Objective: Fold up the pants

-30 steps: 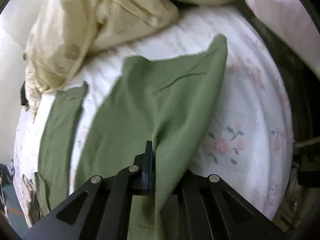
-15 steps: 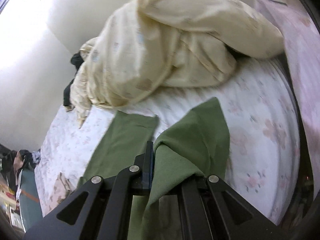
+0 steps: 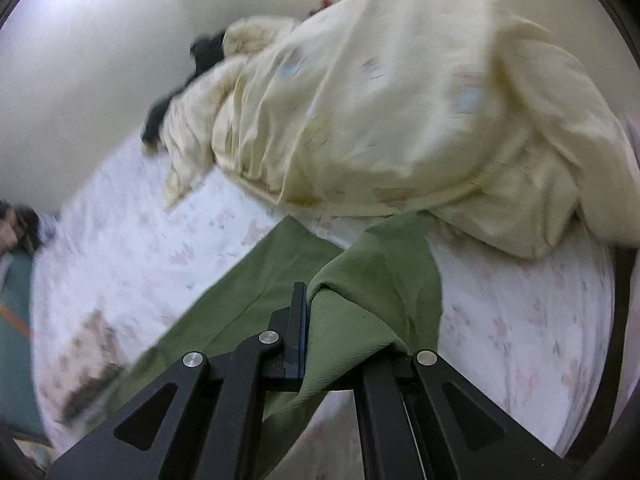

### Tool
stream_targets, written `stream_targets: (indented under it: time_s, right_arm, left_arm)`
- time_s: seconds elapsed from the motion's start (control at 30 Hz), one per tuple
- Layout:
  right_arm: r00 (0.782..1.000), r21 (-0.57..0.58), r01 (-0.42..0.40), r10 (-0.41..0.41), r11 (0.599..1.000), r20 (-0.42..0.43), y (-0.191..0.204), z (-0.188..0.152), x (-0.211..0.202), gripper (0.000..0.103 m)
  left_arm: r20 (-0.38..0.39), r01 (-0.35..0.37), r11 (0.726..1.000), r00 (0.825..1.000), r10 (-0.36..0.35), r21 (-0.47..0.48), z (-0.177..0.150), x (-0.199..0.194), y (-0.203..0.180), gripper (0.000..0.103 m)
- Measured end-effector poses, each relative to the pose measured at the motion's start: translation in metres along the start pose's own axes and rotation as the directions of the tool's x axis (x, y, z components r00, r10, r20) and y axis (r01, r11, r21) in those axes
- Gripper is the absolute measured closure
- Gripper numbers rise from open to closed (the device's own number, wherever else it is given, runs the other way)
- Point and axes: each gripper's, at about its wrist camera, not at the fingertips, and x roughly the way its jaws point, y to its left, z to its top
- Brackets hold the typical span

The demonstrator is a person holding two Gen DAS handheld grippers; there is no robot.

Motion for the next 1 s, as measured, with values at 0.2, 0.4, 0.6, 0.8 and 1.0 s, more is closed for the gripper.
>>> stream_targets:
  time_s: [0.2,0.4,0.6,0.8,1.0]
  right_arm:
    - [0.988,-0.152,0.1,-0.117,0.983,-0.104,0.07,0.02,0.109,0.102]
    - [0.961,-0.276,0.146,-0.202,0.95,-0.186,0.121,0.013,0.201,0.1]
    - [0.96,-0.347,0.133,-0.207,0.928,-0.187,0.133,0.015,0.211,0.052]
    - [1.0,-0.306,0.01,-0.012,0.952,-0.003,0.131,0.044,0.138,0.028]
    - [0.998,-0.387,0.063,-0.06,0.92,0.018,0.127,0.05,0.114,0.017]
  left_arm:
    - [-0.028,-0.076,0.993,0.996,0.079,0.087,0.051,0.063,-0.036,0.092]
    - [-0.072,-0.15,0.976,0.984,0.162,0.155,0.065,0.122,-0.051,0.087]
    - [0.078,-0.122,0.989,0.99,0.116,0.087,0.072,0.105,-0.039,0.029]
    - [0.348,-0.088,0.982,0.937,0.024,0.169,0.044,0.036,-0.049,0.024]
    - [0.124,0.013,0.867,0.989,-0.086,0.499,-0.014,0.074,-0.104,0.023]
